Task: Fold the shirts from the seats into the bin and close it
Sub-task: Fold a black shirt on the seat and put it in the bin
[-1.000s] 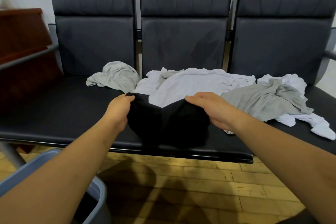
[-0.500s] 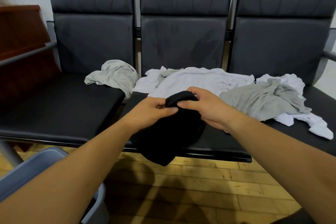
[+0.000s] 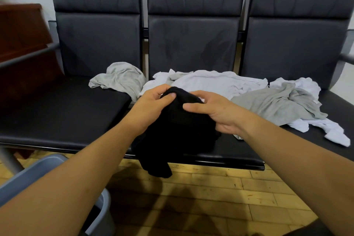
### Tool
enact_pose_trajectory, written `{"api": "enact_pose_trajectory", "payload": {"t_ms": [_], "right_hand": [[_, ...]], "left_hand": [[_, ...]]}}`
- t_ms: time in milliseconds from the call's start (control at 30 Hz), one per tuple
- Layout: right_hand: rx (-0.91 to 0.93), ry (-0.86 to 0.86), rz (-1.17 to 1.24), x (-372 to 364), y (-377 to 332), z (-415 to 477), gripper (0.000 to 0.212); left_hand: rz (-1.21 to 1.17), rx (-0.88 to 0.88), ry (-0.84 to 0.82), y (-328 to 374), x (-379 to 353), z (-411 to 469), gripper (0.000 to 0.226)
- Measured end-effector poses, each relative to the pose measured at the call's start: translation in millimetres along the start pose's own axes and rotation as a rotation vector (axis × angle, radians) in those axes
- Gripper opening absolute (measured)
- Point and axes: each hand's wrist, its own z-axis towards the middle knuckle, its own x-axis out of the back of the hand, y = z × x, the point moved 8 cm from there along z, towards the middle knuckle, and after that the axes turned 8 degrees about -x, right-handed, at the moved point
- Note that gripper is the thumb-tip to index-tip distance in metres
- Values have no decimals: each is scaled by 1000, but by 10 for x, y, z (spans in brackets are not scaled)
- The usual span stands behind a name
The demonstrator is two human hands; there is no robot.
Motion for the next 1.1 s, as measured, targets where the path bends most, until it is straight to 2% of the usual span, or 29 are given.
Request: {"api": "enact_pose_trajectory", "payload": {"t_ms": [33, 100, 167, 233, 300, 433, 500, 633, 733, 800, 900, 1000, 1100], "right_hand": [[-39, -27, -120, -57, 26, -19, 39], [-9, 39, -275, -55, -48, -44, 32], [113, 102, -179, -4, -218, -59, 26], [209, 100, 20, 49, -356, -70, 22], [281, 134, 109, 137, -461, -88, 12], [371, 273, 249, 436, -543, -160, 13], [364, 405, 109, 617, -518, -201, 22], [283, 538, -229, 872, -379, -194, 13], [276, 584, -202, 1008, -365, -201, 17], [275, 589, -142, 1061, -424, -204, 20], [252, 583, -173, 1064, -645, -185, 21], [343, 615, -223, 1016, -1140, -276, 23], [483, 654, -159, 977, -1771, -498, 21]], "left_hand": [[16, 0, -24, 6, -29, 1, 17], [-2, 19, -64, 11, -60, -8, 18], [-14, 79, -181, -28, -104, -44, 30], [240, 140, -361, -138, -121, -95, 27], [510, 181, -424, -275, -52, -101, 16], [689, 196, -213, -358, 271, -31, 18], [613, 187, -77, -386, 491, -32, 20], [419, 67, 108, -188, 725, -58, 29], [373, 2, 175, 17, 778, -47, 22], [455, -15, 215, 160, 837, 0, 18], [541, -29, 271, 368, 996, 192, 19], [419, 1, 344, 688, 1149, 457, 28], [249, -76, 368, 1295, 1158, 653, 26]]}}
